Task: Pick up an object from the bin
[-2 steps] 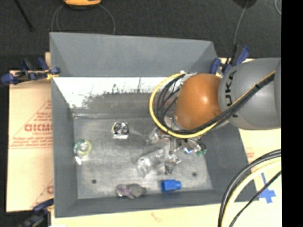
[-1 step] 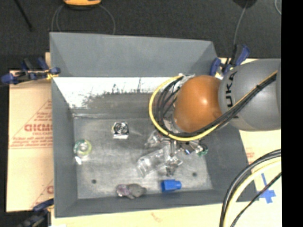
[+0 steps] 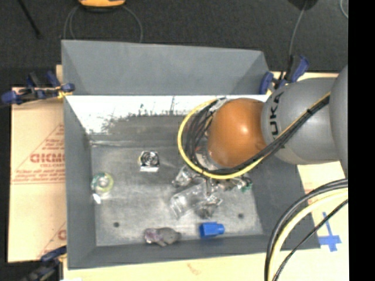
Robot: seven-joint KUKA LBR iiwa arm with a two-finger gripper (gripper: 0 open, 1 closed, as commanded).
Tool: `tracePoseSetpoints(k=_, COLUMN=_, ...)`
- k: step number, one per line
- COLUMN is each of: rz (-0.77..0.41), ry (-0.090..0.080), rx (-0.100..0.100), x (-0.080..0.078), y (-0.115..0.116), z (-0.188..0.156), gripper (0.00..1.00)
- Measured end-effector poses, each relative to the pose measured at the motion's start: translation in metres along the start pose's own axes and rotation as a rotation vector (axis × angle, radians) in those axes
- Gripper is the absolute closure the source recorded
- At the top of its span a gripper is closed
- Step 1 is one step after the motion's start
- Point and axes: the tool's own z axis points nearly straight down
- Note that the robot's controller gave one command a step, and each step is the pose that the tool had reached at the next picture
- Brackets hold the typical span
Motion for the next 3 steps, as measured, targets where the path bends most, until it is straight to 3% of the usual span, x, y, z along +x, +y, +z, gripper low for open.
tracePoseSetpoints(k=1, rz=-0.170, ry=-0.005, rx=0.009, x=-0.016, y=0.015, z=-0.001, gripper=0.00)
tracePoseSetpoints(k=2, rz=-0.168, ry=-0.011, rx=0.009, x=-0.019, y=0.016, z=-0.003, gripper=1.00)
tracePoseSetpoints(k=3, rz=-0.164, ry=-0.003, rx=0.001, x=-0.019, y=0.014, z=-0.063, gripper=1.00)
